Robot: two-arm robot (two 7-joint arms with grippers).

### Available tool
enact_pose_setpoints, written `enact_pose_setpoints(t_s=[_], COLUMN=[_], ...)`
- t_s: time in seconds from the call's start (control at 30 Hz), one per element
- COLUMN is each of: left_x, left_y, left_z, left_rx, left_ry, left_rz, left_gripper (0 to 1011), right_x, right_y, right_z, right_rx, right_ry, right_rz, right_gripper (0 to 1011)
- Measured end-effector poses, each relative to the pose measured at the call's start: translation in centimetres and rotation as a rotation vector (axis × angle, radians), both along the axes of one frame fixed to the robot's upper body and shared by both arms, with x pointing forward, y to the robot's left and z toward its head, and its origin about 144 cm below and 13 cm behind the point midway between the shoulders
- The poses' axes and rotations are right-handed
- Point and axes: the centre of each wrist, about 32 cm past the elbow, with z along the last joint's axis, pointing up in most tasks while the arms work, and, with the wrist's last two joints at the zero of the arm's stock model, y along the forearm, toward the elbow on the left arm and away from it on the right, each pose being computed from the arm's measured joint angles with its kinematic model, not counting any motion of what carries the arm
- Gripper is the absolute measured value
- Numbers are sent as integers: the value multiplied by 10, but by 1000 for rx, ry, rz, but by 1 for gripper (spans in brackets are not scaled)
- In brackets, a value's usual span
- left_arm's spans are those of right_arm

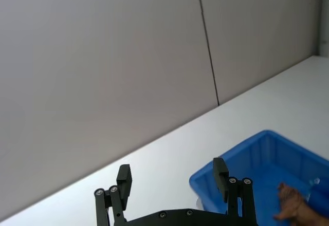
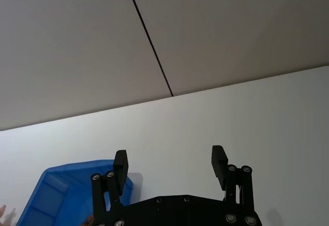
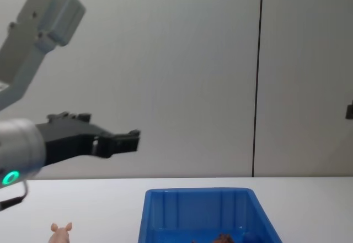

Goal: Pick up the two dolls from the table and place them into the box.

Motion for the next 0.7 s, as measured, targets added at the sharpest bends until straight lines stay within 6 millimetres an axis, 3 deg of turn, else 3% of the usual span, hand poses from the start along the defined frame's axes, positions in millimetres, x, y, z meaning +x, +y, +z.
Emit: enact_pose_setpoints(t_s=[0.7], left_x=[-14], left_y=[32], left_z=[-4], left_rx=[31], left_ry=[312], left_rz=[126], left_gripper=[1001], right_x=[-1], right_y=[-7], right_z=[2], right_rx=[16], right_ry=[15], right_rz=[-28], right_gripper=[1001])
